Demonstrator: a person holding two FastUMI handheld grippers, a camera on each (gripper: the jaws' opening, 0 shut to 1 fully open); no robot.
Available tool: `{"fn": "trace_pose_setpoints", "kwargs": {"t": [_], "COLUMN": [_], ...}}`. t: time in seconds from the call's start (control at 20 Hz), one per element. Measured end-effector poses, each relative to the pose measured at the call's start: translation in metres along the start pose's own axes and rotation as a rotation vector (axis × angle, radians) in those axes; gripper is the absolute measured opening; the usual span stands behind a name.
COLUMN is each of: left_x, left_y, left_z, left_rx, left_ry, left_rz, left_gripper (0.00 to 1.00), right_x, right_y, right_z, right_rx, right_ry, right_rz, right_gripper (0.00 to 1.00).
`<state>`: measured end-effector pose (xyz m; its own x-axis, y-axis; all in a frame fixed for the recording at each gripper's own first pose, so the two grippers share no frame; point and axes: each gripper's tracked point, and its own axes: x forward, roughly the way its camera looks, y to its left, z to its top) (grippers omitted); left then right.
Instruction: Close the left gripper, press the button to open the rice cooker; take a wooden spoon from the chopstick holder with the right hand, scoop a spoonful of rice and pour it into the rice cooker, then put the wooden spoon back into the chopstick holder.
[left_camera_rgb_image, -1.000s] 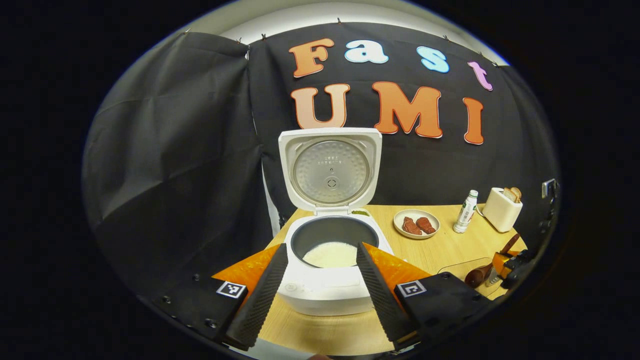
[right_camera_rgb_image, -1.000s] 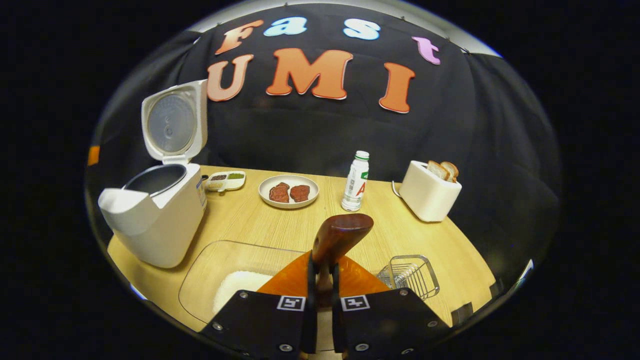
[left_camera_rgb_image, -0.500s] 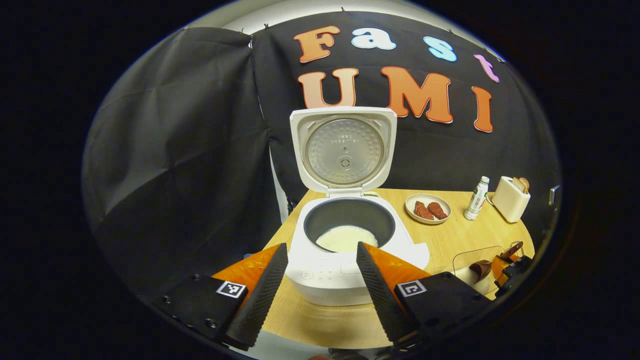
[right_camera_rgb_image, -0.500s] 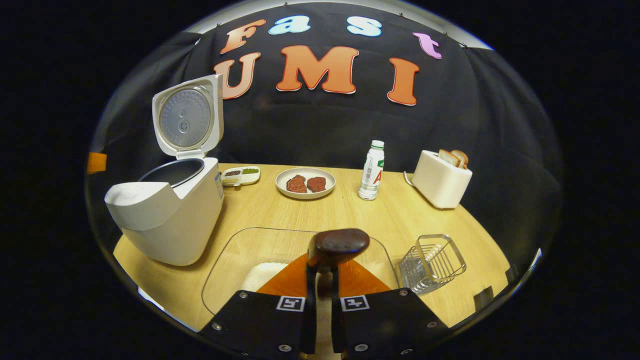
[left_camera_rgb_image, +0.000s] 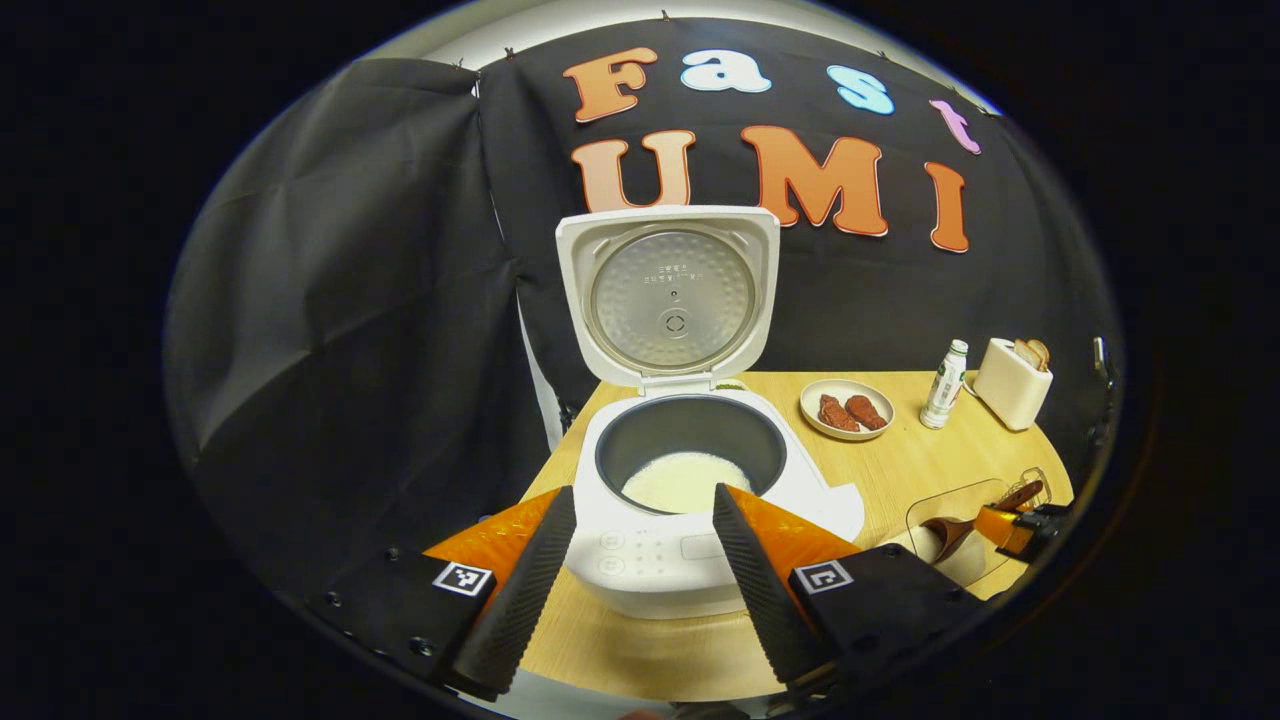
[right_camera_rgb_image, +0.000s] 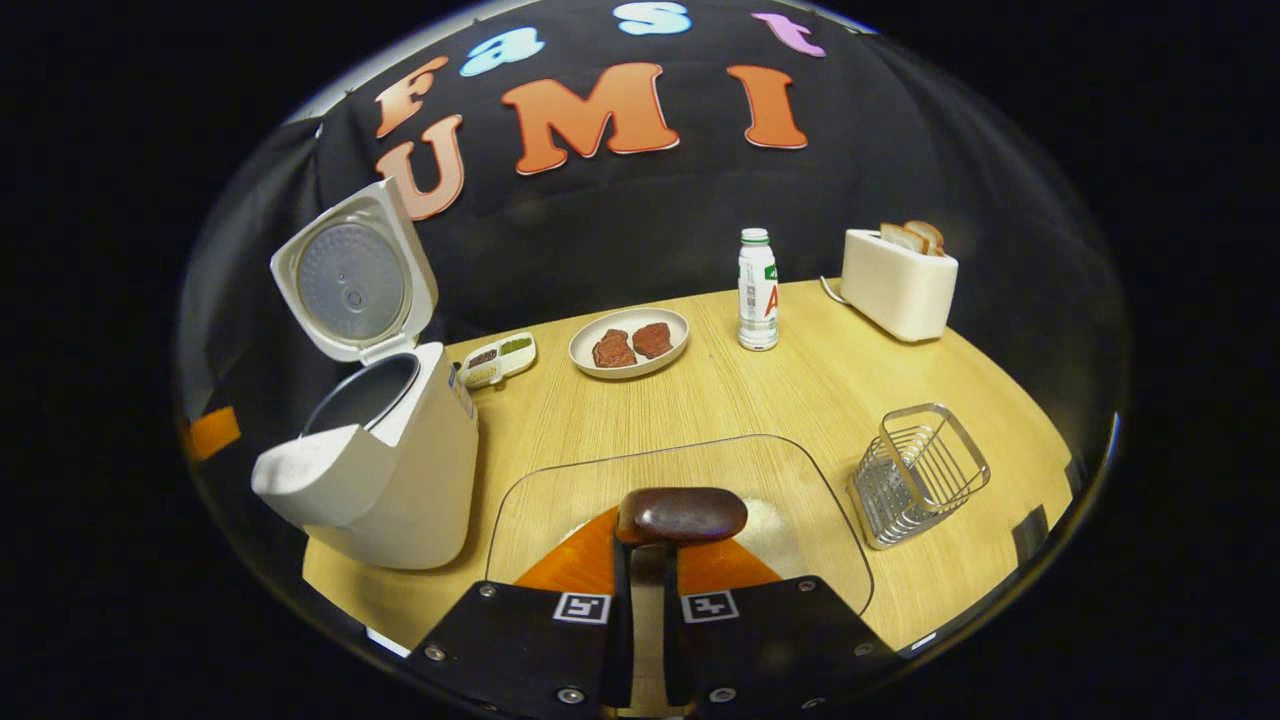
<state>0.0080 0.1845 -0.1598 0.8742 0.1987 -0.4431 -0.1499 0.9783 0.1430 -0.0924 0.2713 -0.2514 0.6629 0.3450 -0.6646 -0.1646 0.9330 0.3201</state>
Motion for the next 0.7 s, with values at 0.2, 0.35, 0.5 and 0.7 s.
{"fn": "trace_pose_setpoints", "kwargs": {"t": [0.2,0.35,0.5,0.7], "left_x": [0.009,0.009,0.01,0.011], "left_y": [0.006,0.011,0.015,0.02], "left_z": [-0.001,-0.004,-0.007,-0.013], "left_rx": [-0.01,-0.024,-0.033,-0.052], "left_ry": [0.007,0.014,0.017,0.031], "left_rz": [0.002,0.006,0.017,0.032], "left_gripper": [0.94,0.93,0.93,0.93], "right_x": [0.009,0.016,0.017,0.02], "right_y": [0.001,0.004,0.007,0.007], "right_z": [0.008,0.014,0.014,0.013], "right_rx": [-0.02,-0.033,-0.013,0.097], "right_ry": [0.007,0.005,0.03,0.088], "right_rz": [0.006,0.009,0.032,0.085], "right_gripper": [0.11,0.12,0.12,0.12]}}
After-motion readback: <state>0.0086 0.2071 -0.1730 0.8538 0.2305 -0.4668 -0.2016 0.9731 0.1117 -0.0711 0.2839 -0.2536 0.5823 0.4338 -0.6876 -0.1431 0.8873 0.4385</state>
